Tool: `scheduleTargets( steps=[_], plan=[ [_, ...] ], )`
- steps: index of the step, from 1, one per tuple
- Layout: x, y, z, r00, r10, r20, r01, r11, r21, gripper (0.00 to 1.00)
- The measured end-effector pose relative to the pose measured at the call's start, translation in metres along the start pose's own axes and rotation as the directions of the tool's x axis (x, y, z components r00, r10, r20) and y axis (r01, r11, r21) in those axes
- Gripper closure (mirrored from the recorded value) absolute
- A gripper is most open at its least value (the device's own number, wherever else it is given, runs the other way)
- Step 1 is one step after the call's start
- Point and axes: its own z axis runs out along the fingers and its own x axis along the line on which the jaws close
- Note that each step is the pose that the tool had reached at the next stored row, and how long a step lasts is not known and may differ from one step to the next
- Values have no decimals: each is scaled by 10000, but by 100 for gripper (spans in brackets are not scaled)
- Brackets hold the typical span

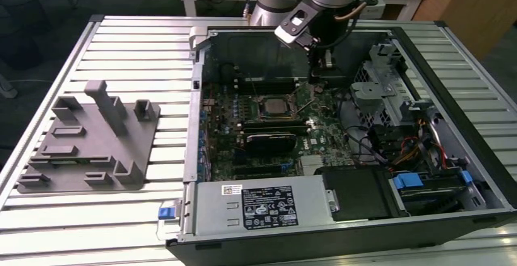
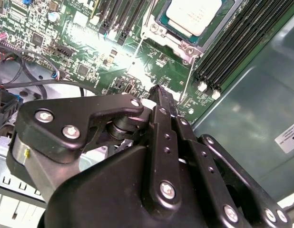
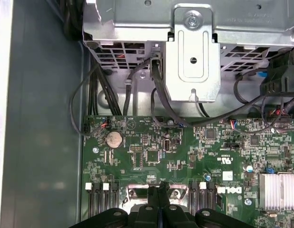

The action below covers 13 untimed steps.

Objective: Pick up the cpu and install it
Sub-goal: 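Close the cpu cover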

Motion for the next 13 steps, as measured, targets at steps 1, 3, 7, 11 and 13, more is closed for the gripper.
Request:
scheduleTargets(
  steps=[1,3,7,11,13],
  plan=[
    [0,4,1,10000,0,-1,0,10000,0,89],
    [0,18,7,10000,0,-3,0,10000,0,89],
    [-1,45,17,10000,13,-1,-13,10000,2,89],
    [-1,67,29,10000,25,-2,-25,10000,3,89],
    [-1,73,35,10000,31,0,-31,10000,3,89]
  ],
)
